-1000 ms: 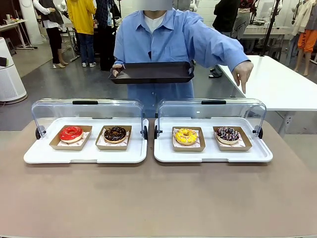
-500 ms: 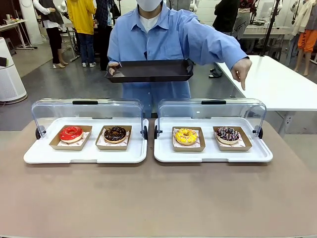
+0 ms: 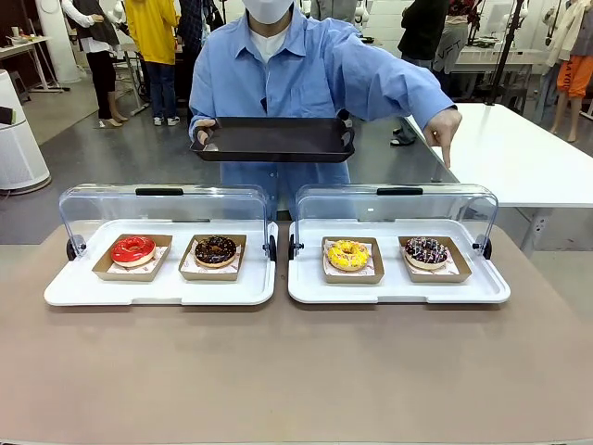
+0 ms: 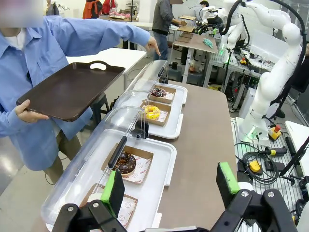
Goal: Provide the desired donut to the person.
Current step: Pick up and lift the Paper togo box containing the Donut pointed at by the person.
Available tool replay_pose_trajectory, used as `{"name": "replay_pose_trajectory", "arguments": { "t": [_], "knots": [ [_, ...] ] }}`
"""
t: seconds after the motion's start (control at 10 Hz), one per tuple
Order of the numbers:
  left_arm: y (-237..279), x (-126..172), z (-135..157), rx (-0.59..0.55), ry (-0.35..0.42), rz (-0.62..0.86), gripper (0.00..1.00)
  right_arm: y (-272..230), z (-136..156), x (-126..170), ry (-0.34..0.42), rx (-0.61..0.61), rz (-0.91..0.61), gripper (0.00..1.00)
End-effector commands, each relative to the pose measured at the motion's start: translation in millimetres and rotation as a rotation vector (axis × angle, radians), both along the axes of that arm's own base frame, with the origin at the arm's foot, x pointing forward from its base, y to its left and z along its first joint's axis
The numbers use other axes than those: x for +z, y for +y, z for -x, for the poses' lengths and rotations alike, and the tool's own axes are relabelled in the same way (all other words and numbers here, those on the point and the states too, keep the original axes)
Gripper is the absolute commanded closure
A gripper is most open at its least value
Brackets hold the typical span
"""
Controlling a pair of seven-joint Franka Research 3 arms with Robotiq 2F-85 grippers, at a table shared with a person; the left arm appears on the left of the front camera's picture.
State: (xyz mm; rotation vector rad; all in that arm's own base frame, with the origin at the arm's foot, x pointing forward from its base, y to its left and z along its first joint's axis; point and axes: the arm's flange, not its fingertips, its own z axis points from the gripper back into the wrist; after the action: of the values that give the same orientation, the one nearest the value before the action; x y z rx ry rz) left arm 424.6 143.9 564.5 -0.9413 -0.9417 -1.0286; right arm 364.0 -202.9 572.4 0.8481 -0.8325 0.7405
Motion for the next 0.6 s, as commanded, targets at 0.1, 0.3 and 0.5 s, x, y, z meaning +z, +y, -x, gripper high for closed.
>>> {"name": "replay_pose_trajectory", "arguments": {
  "t": [0.1,0.3,0.5],
  "knots": [
    [0,1,0,0.000,-0.004,0.006,0.00,-1,-1,1,-0.006,0.000,0.004,0.00],
    [0,1,0,0.000,-0.004,0.006,0.00,14,-8,12,0.059,0.099,0.167,0.00],
    [0,1,0,0.000,-0.004,0.006,0.00,53,-29,36,0.133,0.234,0.393,0.00]
  ]
}}
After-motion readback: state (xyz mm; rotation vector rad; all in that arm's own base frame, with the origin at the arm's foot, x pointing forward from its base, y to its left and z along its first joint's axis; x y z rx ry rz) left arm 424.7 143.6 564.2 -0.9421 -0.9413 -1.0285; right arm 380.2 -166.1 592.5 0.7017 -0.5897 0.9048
